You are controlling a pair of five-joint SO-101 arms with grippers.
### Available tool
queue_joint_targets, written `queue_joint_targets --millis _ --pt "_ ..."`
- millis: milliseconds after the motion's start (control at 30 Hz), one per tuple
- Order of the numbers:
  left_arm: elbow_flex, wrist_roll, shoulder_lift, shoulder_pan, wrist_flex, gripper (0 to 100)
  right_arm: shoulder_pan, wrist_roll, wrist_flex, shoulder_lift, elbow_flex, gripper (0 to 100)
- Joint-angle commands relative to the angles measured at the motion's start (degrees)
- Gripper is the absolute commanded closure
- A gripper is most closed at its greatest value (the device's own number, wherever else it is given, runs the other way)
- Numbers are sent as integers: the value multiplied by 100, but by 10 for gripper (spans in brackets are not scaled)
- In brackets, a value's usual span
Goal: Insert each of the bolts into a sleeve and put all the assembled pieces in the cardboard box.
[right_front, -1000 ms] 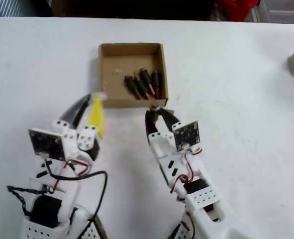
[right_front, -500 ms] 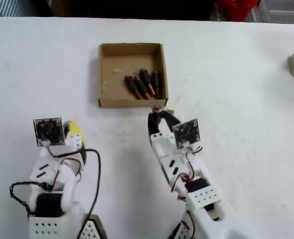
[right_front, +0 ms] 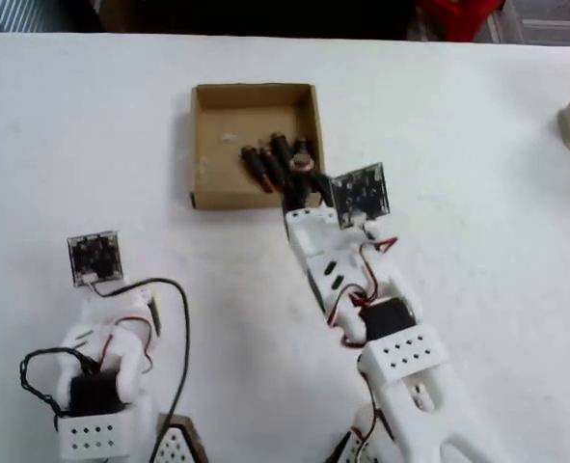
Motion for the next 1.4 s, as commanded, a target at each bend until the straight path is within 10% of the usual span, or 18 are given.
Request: queue_joint_targets --millis 0,367,1167,1367 --pt "0 -70 -57 -251 273 977 -13 -26 321 286 -1064 981" --pt "0 -1503 -57 -470 607 977 242 -26 1209 3820 -4290 981" --pt "0 -1530 -57 -611 615 977 611 -9 5587 10475 -12580 977" --pt "0 -1530 -57 -611 624 977 593 -9 6914 11240 -14462 803"
